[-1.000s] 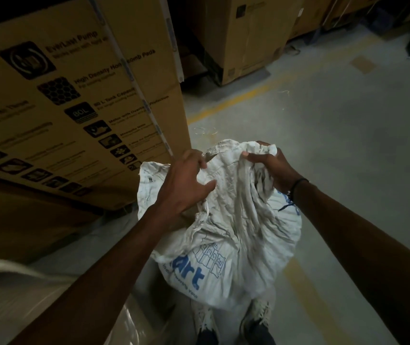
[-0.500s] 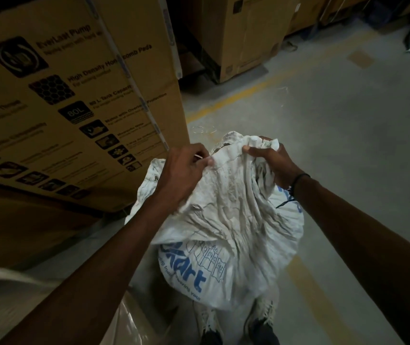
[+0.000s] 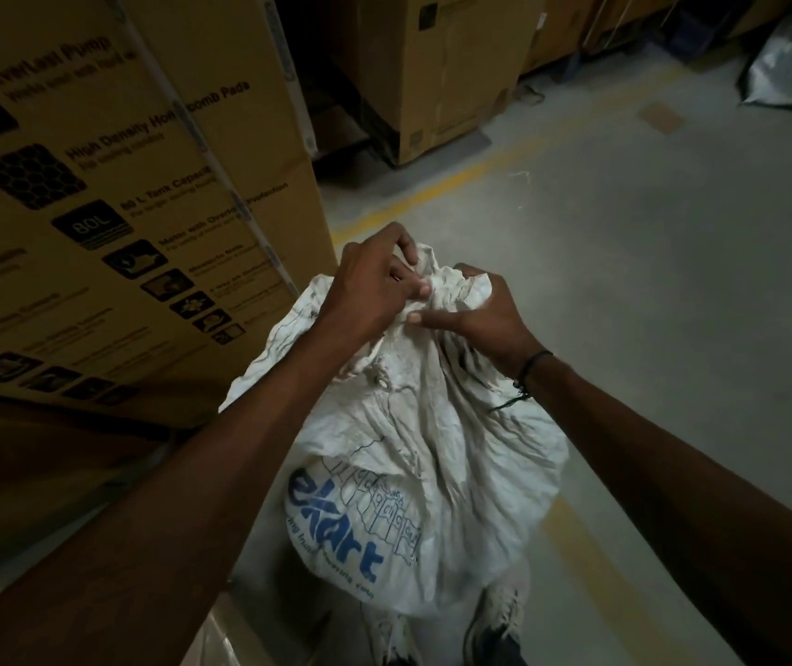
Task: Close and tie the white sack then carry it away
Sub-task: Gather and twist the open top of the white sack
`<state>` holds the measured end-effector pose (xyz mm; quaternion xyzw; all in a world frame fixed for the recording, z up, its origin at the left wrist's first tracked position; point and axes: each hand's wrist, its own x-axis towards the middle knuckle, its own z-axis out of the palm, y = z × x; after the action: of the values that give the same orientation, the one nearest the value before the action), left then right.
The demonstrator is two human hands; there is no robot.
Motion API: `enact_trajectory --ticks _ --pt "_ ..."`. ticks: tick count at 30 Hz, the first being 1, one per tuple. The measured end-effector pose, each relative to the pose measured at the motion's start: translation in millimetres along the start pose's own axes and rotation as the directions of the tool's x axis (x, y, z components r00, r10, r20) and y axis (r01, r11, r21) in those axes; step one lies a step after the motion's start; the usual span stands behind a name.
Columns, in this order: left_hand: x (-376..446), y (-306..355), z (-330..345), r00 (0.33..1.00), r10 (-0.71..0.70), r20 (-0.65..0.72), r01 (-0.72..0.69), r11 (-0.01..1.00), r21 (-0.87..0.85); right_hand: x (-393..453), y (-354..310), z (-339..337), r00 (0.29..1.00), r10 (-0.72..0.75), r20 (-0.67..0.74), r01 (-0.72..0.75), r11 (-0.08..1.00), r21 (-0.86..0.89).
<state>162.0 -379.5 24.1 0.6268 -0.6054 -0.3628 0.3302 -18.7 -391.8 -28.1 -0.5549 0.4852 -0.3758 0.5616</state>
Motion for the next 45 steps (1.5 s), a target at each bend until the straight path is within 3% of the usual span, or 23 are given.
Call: enact_trajectory --ticks 6,12,15,19,24,32,37,42,45 --pt "-3 2 -17 0.997 -0.034 0.066 0.031 0.998 0.047 3 3 -4 0.996 0.042 -0.079 -0.04 0.999 0.029" --pt "-27 -7 -38 0.98 -0.166 0.107 0.116 0.922 0.371 2 9 -13 0.98 0.155 -0.124 -0.143 0.984 0.102" --pt "-34 -6 -41 0.974 -0.21 0.084 0.169 0.923 0.345 5 10 -10 0.976 0.173 -0.133 -0.164 0.984 0.071" --pt "-33 -11 -43 0.987 -0.163 0.003 0.154 0.937 0.314 8 8 -7 0.971 0.198 -0.137 -0.188 0.979 0.084" --pt "-23 -23 -39 0.997 -0.067 -0.027 0.072 0.952 0.299 9 0 -11 0.986 0.166 -0.025 -0.166 0.986 0.032" --pt "5 -22 -25 0.998 0.03 0.058 -0.043 0.971 0.234 16 -5 3 0.958 0.139 0.253 -0.145 0.989 0.004" --pt "7 -31 -29 0.997 -0.052 0.065 0.049 0.998 0.043 19 1 16 0.989 0.102 0.108 -0.094 0.993 -0.074" --pt "-19 -30 -30 0.998 0.006 0.064 -0.009 0.999 0.052 23 7 23 0.994 0.108 0.005 -0.108 0.991 -0.075" --pt "-41 -39 -33 0.993 -0.027 0.118 0.006 0.984 0.177 26 11 20 0.988 0.142 -0.065 -0.146 0.988 -0.058"
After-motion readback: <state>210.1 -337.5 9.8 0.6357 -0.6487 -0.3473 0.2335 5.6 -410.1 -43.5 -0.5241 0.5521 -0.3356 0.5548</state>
